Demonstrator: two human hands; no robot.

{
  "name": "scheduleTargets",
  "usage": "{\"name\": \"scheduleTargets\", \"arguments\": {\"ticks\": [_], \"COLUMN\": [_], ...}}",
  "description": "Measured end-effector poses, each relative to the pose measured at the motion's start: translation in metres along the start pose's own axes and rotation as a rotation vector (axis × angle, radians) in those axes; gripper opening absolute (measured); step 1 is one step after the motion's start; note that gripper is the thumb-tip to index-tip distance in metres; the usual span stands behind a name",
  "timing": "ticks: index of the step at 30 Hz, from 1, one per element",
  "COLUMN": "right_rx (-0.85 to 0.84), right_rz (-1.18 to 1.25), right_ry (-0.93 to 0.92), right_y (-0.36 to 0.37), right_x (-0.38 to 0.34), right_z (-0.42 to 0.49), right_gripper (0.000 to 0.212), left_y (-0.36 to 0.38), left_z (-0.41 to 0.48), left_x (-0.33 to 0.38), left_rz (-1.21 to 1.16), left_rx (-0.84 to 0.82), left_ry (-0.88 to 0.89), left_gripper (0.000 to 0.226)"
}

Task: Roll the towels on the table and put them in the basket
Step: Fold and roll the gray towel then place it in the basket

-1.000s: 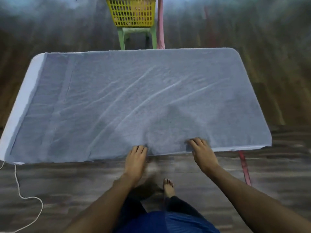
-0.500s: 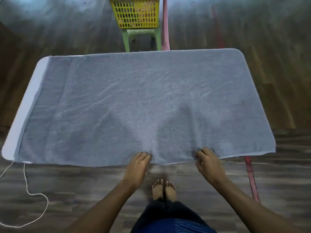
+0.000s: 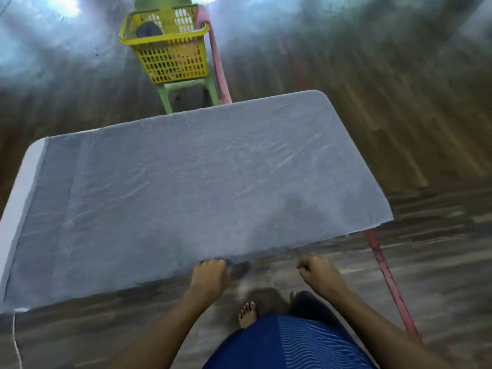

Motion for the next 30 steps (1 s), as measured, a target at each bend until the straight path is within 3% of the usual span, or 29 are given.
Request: {"name": "scheduleTargets", "arguments": {"ticks": [7,14,19,24,30], "right_rx": [0.177,0.296,0.164,0.015,0.078], "right_rz": [0.156,0.026,-0.198,-0.234,-0.191], "right_ry": [0.009,-0.044,-0.084,-0.243,-0.331], "right_y": [-0.068,-0.14,-0.174,-0.172,-0.173], "right_x": [0.07,0.15,0.198,0.218,0.22], "right_z": [-0.001,0.011,0.033,0.054,0.06], "right_gripper": [0.014,0.017,0.044,0.052,0.056], "left_y": [-0.05,-0.075,-0.078,-0.066,-0.072], "left_z": [0.032,0.074,0.101,0.117,0.124], "left_x": [0.105,0.226,0.301,0.342,0.351], "left_rz": [-0.207,-0.194,-0.231,-0.051,-0.06], "left_rx": [0.243,0.296,0.204,0.13,0.188], "left_ry": [0.263,0.31,0.278,0.14,0.113], "left_gripper": [0.016,0.015,0.026,0.053,0.049]}}
Point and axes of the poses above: each hand's wrist, its own z-axis towards the middle knuckle, its own y-axis out of the palm, x = y × z, the point moved 6 cm from there along z, towards the middle knuckle, and after that the axes turned 11 degrees about -x, right-handed, at the moved point
